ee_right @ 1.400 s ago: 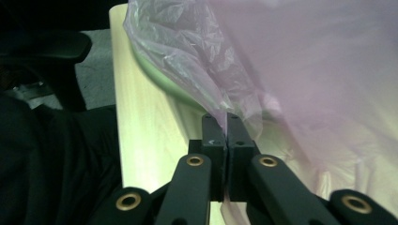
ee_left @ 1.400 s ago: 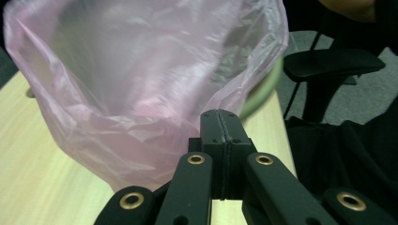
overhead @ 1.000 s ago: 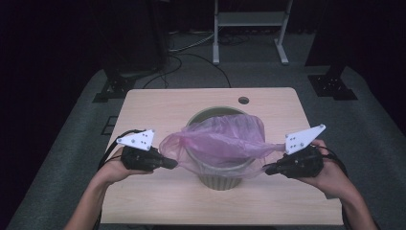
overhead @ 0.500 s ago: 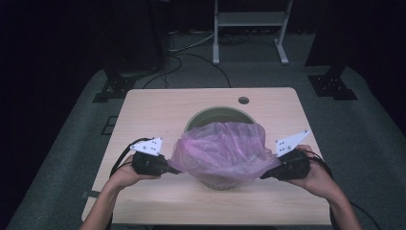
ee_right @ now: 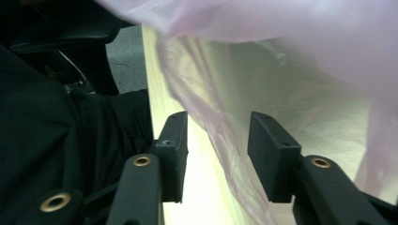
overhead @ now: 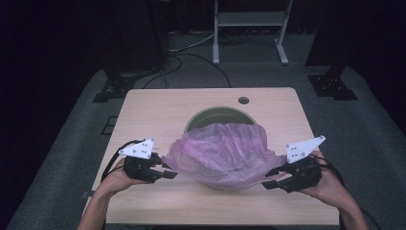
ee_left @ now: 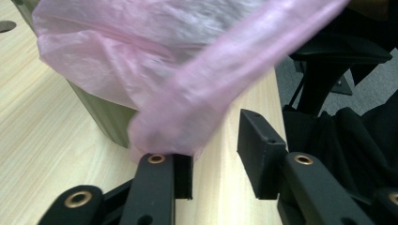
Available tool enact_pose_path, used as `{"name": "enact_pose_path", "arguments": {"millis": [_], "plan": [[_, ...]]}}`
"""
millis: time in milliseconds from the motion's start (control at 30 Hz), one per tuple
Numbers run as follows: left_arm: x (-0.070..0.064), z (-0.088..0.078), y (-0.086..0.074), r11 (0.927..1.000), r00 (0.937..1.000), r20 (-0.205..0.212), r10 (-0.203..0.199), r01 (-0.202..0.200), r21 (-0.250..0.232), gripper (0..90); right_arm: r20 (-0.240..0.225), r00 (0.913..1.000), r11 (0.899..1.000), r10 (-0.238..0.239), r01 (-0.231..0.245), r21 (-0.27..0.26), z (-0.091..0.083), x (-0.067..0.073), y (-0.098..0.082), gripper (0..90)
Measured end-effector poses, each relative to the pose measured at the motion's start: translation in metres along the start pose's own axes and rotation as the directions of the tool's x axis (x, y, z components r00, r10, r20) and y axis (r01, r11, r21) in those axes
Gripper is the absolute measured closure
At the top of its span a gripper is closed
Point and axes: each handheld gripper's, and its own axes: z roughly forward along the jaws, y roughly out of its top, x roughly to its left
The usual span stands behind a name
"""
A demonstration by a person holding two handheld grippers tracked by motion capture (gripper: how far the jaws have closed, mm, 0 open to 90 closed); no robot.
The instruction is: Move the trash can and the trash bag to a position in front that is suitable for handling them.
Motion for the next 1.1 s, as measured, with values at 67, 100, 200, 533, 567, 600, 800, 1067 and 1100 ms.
{"name": "enact_pose_path", "arguments": {"millis": [67, 100, 200, 533, 567, 600, 800, 1067, 1100], "plan": [[-0.004, -0.004, 0.000, 1.0000, 1.0000, -0.005, 0.002, -0.002, -0.008, 65.0, -0.002, 1.0000, 1.000, -0.002, 0.002, -0.007, -0.002, 0.004, -0.001, 55.1], [-0.006, -0.006, 0.000, 0.9999, 0.9999, -0.010, 0.003, -0.003, -0.010, 64.4, -0.001, 1.0000, 1.000, -0.007, 0.007, -0.007, -0.003, 0.005, -0.002, 54.6], [-0.010, -0.010, 0.002, 0.9998, 0.9997, -0.021, 0.012, -0.012, -0.015, 62.0, 0.003, 0.9999, 1.000, -0.010, 0.010, -0.009, -0.006, 0.010, -0.002, 53.8], [-0.024, -0.027, 0.009, 0.9985, 0.9991, -0.029, 0.029, -0.031, -0.046, 57.0, 0.034, 0.9982, 0.997, -0.050, 0.052, -0.060, -0.024, 0.025, 0.007, 53.3], [-0.026, -0.029, 0.010, 0.9983, 0.9992, -0.029, 0.029, -0.031, -0.050, 56.8, 0.037, 0.9980, 0.996, -0.052, 0.054, -0.067, -0.026, 0.026, 0.008, 53.3], [-0.027, -0.030, 0.011, 0.9982, 0.9993, -0.023, 0.029, -0.030, -0.052, 55.7, 0.042, 0.9977, 0.996, -0.053, 0.056, -0.070, -0.028, 0.026, 0.010, 53.3], [-0.033, -0.036, 0.015, 0.9981, 0.9992, -0.024, 0.032, -0.033, -0.051, 53.9, 0.062, 0.9961, 0.994, -0.063, 0.069, -0.089, -0.035, 0.029, 0.015, 53.3], [-0.046, -0.043, 0.028, 0.9960, 0.9971, -0.044, 0.062, -0.064, -0.061, 54.0, 0.078, 0.9941, 0.991, -0.075, 0.084, -0.107, -0.045, 0.038, 0.017, 53.3], [-0.048, -0.044, 0.030, 0.9955, 0.9966, -0.049, 0.066, -0.069, -0.064, 54.0, 0.080, 0.9938, 0.990, -0.077, 0.085, -0.111, -0.046, 0.039, 0.017, 53.3]]}}
